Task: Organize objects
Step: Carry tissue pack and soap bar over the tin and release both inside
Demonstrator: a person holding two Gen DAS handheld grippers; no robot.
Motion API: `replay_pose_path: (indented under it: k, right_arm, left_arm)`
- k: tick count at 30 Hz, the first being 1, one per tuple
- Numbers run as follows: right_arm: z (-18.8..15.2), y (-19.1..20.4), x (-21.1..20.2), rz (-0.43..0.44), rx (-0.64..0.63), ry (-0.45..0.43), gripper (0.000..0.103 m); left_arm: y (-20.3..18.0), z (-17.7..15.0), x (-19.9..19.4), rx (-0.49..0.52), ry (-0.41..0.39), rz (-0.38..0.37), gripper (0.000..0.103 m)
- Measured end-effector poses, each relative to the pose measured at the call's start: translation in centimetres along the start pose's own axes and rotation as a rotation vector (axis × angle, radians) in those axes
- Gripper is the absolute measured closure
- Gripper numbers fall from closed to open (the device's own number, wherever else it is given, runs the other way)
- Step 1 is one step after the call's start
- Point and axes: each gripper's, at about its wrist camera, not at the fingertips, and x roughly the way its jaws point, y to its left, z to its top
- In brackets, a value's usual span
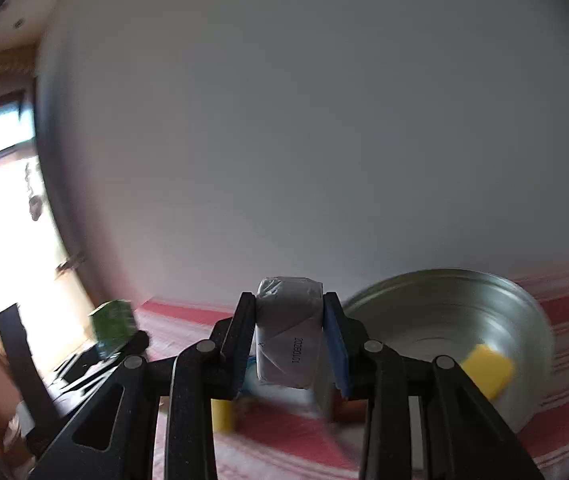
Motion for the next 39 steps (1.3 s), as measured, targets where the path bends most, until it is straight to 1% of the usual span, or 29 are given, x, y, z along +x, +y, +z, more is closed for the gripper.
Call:
replay_pose_path:
  k: [1,6,11,15,17,20,22,23,26,29,30,32,33,36,38,39]
  right_arm:
    - [0.1,-0.8,-0.1,-0.014,0.016,-0.004,0.066]
    - [0.5,-4.7,-0.5,-0.115,0.059,-0.018,0.066]
    - [0.7,-7.2,-0.8,-0.207,0.078,-0.033,0.066]
    - [0.5,-9.3,-0.9,-0.261,0.114,-0.034,0.066]
    - [0.4,-10.3,-0.7,-0.301,0.13,-0.033,0.066]
    - [0.2,-11.3,0.4,-0.312,0.165,-0.019,0.066]
    - [0.6,-11.6,1.6,-0.347,0.15,-0.01,0.066]
    - [0.5,-12.0,2.1,-0.374,0.147,-0.003,0.066]
    - [0.2,-13.4,2.7,-0.375,0.183,0.015,0.066]
    - [-0.4,-13.3,3.5,-0.405,0.166,0.034,0.066]
    - [-0.6,-13.2,3.8,-0.414,0.159,0.042,0.066]
    - [-0.9,-13.3,4.3,-0.418,0.159,0.051,0.066]
    - [-1.1,-12.7,4.2,-0.422,0.158,0.052,0.066]
    - [-0.6,-13.5,4.1,-0.428,0.159,0.058,0.066]
    - [-0.7,-13.8,3.7,-0.416,0.168,0.055,0.066]
    - [-0.7,-13.9,3.6,-0.398,0.176,0.049,0.066]
  left_arm:
    - [-1.1,0.3,0.3,0.009,0.004,-0.023,0.044]
    - [-4.7,0.8,1.2,0.042,0.009,-0.083,0.044]
    - [-8.6,1.0,3.0,0.074,0.04,-0.142,0.044]
    - [-11.1,0.8,4.9,0.089,0.081,-0.179,0.044]
    - [-12.4,0.5,5.5,0.098,0.099,-0.2,0.044]
    - [-14.5,-0.2,6.4,0.131,0.123,-0.214,0.044]
    - [-15.6,-0.8,7.0,0.146,0.144,-0.226,0.044]
    - [-16.2,-1.1,7.2,0.161,0.152,-0.227,0.044]
    - [-18.0,-1.7,8.4,0.203,0.178,-0.214,0.044]
    - [-18.6,-2.4,8.9,0.236,0.201,-0.202,0.044]
    - [-18.5,-3.0,8.4,0.244,0.204,-0.2,0.044]
    - [-18.7,-3.6,8.7,0.255,0.219,-0.189,0.044]
    - [-18.7,-3.8,9.0,0.255,0.229,-0.188,0.044]
    - [-19.0,-4.0,9.1,0.259,0.245,-0.185,0.044]
    - [-19.1,-4.1,9.2,0.265,0.257,-0.185,0.044]
    - [-19.2,-4.2,9.3,0.268,0.267,-0.186,0.041]
